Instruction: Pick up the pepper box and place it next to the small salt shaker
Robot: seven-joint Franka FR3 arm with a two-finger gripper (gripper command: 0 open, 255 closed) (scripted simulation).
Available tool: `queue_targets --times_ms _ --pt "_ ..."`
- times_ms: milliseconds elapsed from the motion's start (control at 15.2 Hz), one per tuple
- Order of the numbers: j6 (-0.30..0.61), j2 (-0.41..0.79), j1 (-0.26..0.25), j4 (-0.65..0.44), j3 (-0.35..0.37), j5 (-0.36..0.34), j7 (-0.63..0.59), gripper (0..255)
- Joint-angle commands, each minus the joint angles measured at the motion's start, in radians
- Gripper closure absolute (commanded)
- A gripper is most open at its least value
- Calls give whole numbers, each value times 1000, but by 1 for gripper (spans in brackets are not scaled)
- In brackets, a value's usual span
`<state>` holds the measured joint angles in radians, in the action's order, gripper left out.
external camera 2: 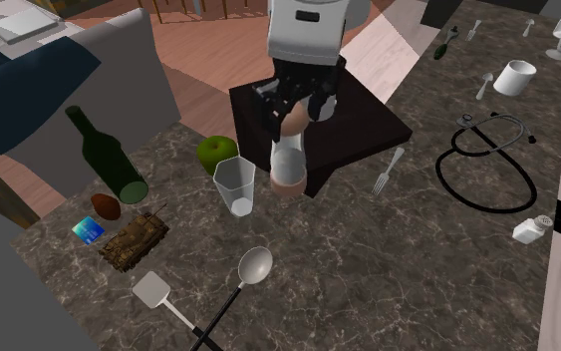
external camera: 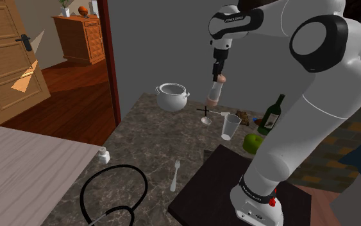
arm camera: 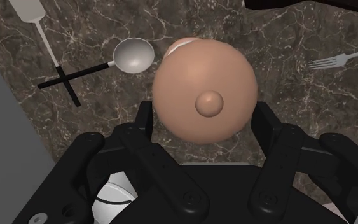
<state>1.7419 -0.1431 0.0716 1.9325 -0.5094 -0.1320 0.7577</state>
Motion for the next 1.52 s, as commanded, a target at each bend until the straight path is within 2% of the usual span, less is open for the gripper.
queue_targets --times_ms 0,726,1452 --pt "-13 -7 -10 -4 15 0 -24 255" --pt "-29 7 -125 -12 167 46 -279 255" --pt "-57 141 -238 -160 291 111 -498 255"
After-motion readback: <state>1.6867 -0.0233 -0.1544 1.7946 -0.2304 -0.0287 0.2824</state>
